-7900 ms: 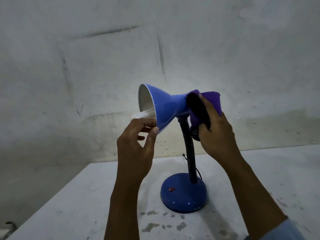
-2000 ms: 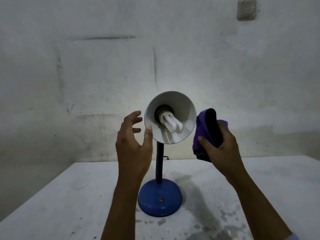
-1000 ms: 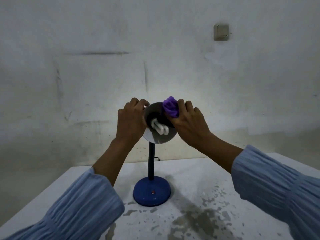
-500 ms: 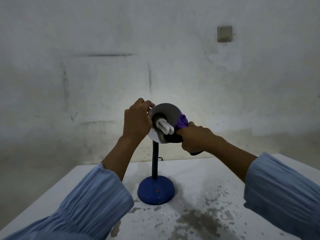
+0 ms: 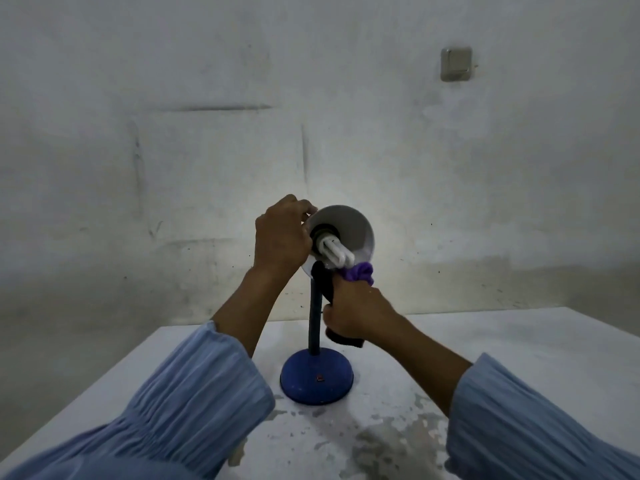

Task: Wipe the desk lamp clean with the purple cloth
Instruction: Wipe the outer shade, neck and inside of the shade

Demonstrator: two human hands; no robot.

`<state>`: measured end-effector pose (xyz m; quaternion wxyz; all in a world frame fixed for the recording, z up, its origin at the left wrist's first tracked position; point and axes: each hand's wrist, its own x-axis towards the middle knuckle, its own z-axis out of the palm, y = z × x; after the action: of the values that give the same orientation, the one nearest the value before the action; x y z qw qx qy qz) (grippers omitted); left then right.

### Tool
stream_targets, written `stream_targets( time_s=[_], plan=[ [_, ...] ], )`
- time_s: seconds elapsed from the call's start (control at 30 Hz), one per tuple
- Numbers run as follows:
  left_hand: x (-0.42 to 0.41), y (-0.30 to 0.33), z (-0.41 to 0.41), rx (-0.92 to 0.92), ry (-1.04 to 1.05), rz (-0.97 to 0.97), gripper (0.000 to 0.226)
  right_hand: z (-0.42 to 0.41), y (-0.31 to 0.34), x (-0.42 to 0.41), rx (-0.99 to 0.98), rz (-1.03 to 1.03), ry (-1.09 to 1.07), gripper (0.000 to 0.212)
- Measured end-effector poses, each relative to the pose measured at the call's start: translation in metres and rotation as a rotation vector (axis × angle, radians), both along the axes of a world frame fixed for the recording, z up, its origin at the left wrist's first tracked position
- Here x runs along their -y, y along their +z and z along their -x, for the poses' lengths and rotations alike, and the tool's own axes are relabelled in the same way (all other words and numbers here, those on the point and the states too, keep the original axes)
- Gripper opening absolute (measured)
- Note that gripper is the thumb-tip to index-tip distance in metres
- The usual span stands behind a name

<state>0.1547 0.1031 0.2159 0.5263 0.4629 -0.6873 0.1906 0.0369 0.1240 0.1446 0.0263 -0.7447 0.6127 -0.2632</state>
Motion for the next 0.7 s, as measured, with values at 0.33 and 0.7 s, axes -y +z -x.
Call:
stream_targets(
  time_s=[0.33,0.7],
  plan=[
    [-0.004,0.004,-0.013,0.085,-0.114,-0.097,0.027,-0.041,0.033,-0.007,0.583,-0.188,0.248,0.004],
    [-0.01,0.016,-0.018,-0.158,-0.364,-0.326,0.055,-0.038,0.049,-0.012,1.389,-0.323,0.342,0.008]
  ],
)
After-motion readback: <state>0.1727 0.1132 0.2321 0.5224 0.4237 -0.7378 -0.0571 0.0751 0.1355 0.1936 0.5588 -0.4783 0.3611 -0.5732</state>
